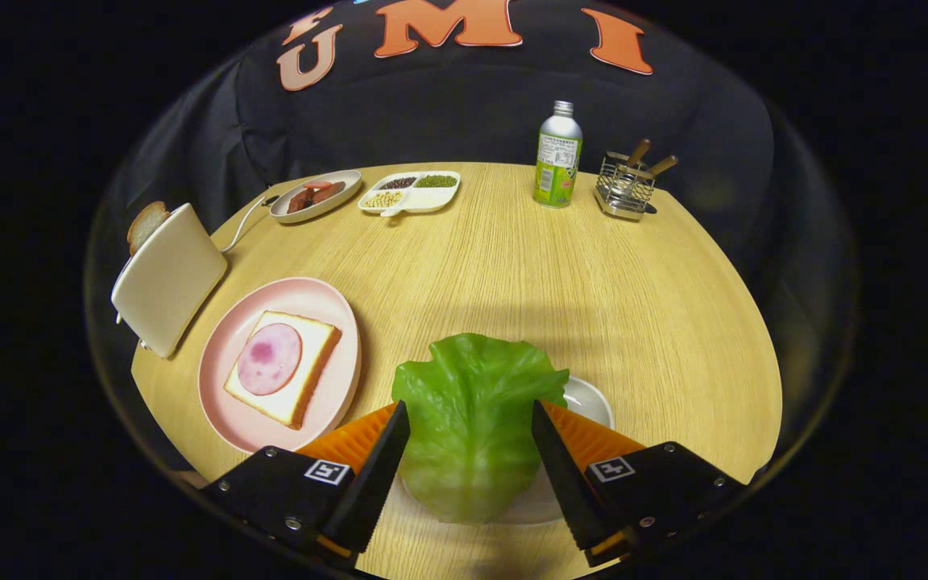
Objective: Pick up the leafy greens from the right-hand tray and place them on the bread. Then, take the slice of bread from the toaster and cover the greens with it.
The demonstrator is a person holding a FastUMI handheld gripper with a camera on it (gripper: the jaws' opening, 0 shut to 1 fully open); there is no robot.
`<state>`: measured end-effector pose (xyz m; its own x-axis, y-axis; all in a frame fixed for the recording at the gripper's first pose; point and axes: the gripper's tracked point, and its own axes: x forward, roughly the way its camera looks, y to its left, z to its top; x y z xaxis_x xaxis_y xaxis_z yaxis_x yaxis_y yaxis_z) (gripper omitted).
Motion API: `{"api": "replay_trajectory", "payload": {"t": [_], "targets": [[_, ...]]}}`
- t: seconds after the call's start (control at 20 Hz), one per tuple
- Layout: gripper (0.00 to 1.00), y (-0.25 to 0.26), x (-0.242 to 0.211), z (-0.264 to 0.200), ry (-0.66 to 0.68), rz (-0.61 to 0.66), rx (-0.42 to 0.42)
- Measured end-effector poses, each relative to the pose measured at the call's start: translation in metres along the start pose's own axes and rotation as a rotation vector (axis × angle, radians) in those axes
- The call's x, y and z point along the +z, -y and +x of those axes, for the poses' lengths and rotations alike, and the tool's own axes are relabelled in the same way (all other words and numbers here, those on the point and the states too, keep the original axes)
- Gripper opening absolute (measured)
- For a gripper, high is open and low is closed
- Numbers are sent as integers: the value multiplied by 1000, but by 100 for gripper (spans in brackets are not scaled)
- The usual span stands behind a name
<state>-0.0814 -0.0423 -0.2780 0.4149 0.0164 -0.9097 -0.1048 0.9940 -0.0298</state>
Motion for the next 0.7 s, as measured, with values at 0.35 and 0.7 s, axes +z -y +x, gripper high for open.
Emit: {"api": "replay_trajectory", "payload": {"t": [0.35,0.7], "targets": [[84,4,-6,13,-28,9,-6],[63,9,-11,17,-35,-30,-27]]}}
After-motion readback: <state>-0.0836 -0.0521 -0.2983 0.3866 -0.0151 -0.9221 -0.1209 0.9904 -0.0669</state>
